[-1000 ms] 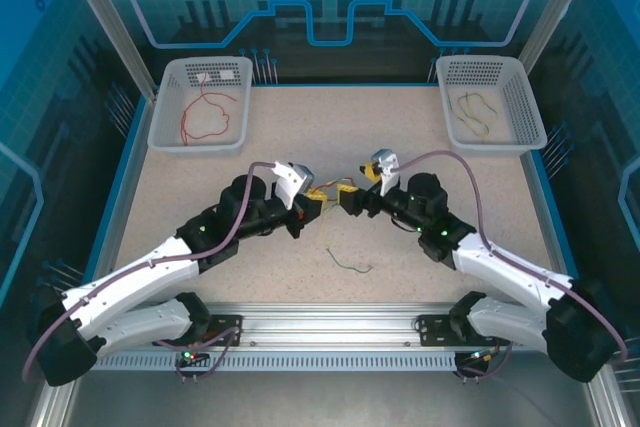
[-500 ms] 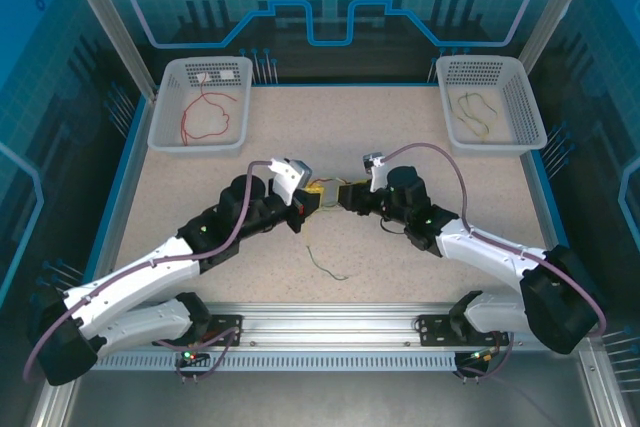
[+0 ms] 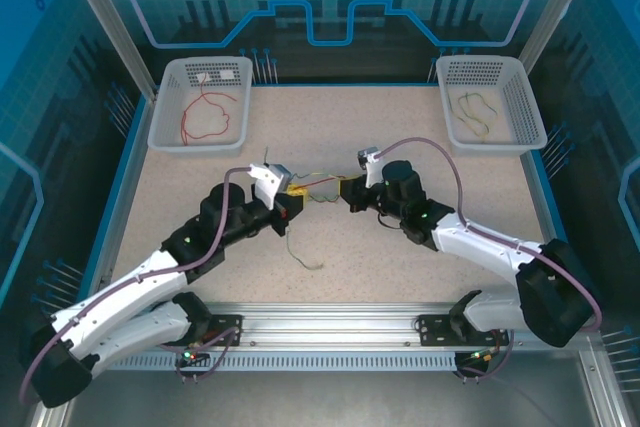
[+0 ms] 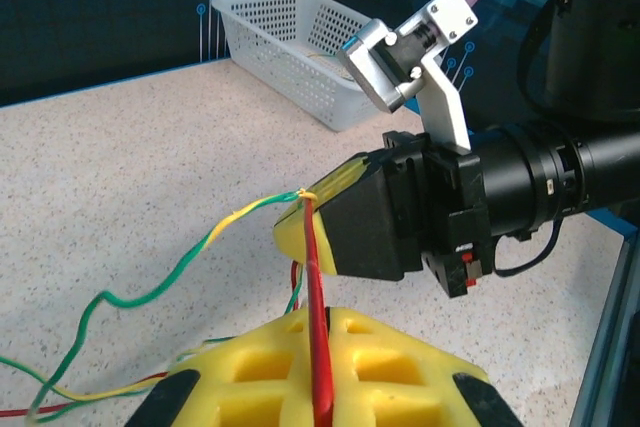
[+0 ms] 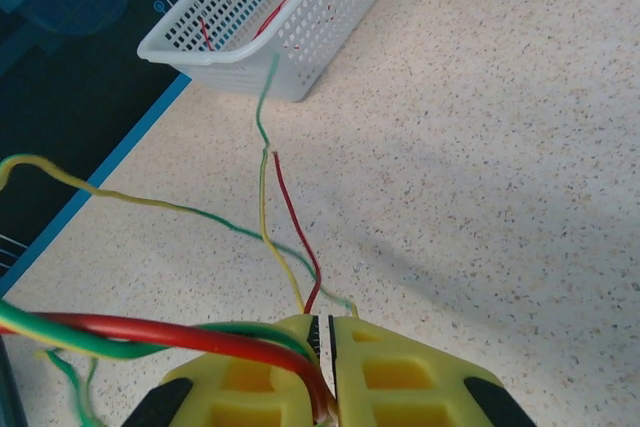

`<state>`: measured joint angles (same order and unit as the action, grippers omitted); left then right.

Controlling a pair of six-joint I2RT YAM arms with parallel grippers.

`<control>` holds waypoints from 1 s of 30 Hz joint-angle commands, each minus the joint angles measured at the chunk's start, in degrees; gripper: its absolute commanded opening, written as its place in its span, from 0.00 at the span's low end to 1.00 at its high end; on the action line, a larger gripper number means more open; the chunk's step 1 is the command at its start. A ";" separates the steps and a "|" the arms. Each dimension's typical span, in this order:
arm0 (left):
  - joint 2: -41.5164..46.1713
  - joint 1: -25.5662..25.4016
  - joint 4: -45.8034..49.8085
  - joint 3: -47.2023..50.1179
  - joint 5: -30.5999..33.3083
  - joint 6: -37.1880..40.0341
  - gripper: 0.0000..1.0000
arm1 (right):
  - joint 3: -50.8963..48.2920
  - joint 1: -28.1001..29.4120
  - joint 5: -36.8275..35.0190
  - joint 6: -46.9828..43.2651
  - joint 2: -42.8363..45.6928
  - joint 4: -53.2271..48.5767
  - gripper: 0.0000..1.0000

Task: Untangle the cables

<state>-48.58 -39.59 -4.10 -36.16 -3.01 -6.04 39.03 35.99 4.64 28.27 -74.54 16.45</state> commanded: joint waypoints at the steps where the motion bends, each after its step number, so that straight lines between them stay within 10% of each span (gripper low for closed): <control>1: 4.92 2.25 -4.57 -0.84 -1.69 -0.88 0.00 | -1.20 -5.40 -9.77 3.66 -2.53 -9.03 0.10; 12: 6.26 5.21 -5.60 4.03 -2.57 0.18 0.00 | -1.33 -7.59 4.49 -5.52 2.83 -6.53 0.60; 15: 6.00 5.28 -6.18 4.70 -2.27 0.38 0.00 | -1.33 -7.76 3.95 -7.84 6.39 -8.34 0.59; 18: 6.13 5.28 -6.62 4.79 -2.23 0.28 0.00 | -1.46 -8.44 3.47 -9.63 8.87 -10.15 0.35; 24: 5.86 5.30 -7.82 4.43 -9.10 2.03 0.00 | -2.78 -8.39 12.96 -10.40 11.94 -6.00 0.67; 30: 6.65 5.23 -12.35 7.38 -15.02 5.24 0.00 | 10.88 -8.48 26.23 -6.96 1.44 -16.80 0.68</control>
<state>-42.96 -34.65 -11.94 -30.59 -13.08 -3.53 43.18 27.70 21.12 19.44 -68.69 4.49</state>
